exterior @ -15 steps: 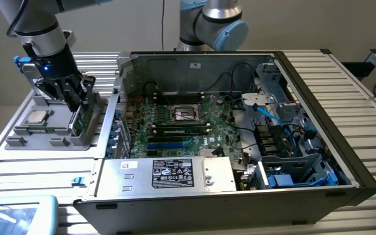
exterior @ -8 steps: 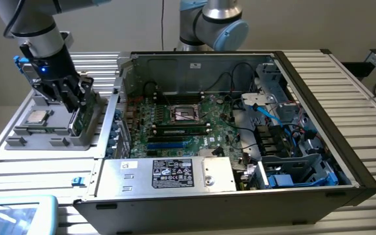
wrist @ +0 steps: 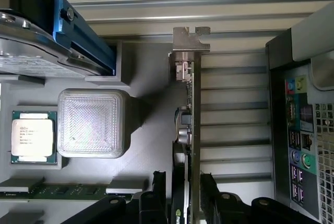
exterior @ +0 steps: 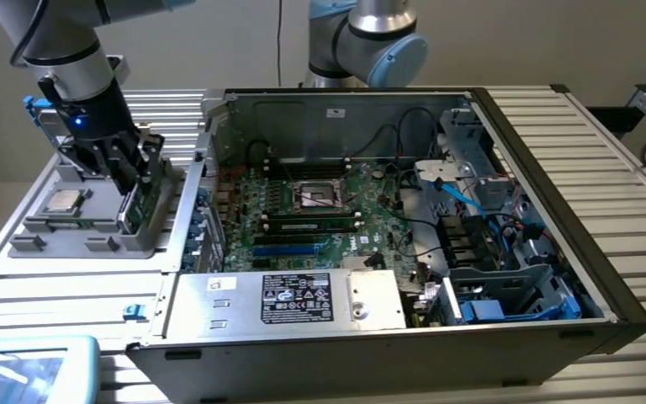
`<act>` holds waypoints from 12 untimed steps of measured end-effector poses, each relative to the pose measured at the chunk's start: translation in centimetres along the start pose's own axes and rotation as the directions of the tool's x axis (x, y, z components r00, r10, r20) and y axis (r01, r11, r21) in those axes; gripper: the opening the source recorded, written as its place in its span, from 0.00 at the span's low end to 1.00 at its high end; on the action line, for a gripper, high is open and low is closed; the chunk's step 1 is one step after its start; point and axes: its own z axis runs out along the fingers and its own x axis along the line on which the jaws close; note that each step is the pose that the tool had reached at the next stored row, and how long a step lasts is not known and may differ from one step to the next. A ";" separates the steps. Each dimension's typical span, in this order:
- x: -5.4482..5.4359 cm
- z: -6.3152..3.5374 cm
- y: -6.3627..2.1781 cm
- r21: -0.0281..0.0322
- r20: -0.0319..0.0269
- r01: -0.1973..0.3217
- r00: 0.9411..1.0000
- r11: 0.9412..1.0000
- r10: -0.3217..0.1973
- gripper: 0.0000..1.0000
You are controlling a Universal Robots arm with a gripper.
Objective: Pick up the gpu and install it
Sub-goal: 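Pick up the gpu and move the gpu toward the slot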
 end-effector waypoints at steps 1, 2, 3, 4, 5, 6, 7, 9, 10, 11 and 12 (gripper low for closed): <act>0.0 0.00 0.00 0.000 0.000 0.000 1.000 1.000 0.000 0.40; 0.0 0.00 0.00 0.000 0.000 0.000 1.000 1.000 0.000 0.40; 0.0 0.00 0.00 0.000 0.000 0.000 1.000 1.000 0.000 0.40; 0.0 0.00 0.00 0.000 -0.001 0.000 1.000 1.000 0.000 0.40; 0.0 0.00 0.00 0.000 -0.001 0.000 1.000 1.000 0.000 0.40; 0.0 0.00 0.00 0.000 -0.001 0.000 1.000 1.000 0.000 0.38; 0.0 0.00 0.00 0.000 -0.001 0.000 1.000 1.000 0.000 0.32; 0.0 0.00 0.00 0.000 -0.001 0.000 1.000 1.000 0.000 0.27; 0.0 0.00 0.00 0.000 -0.001 0.000 1.000 1.000 0.000 0.27; 0.0 0.00 0.00 0.000 -0.001 0.000 1.000 1.000 0.000 0.27; 0.0 0.00 0.00 0.000 -0.001 0.000 1.000 1.000 0.000 0.27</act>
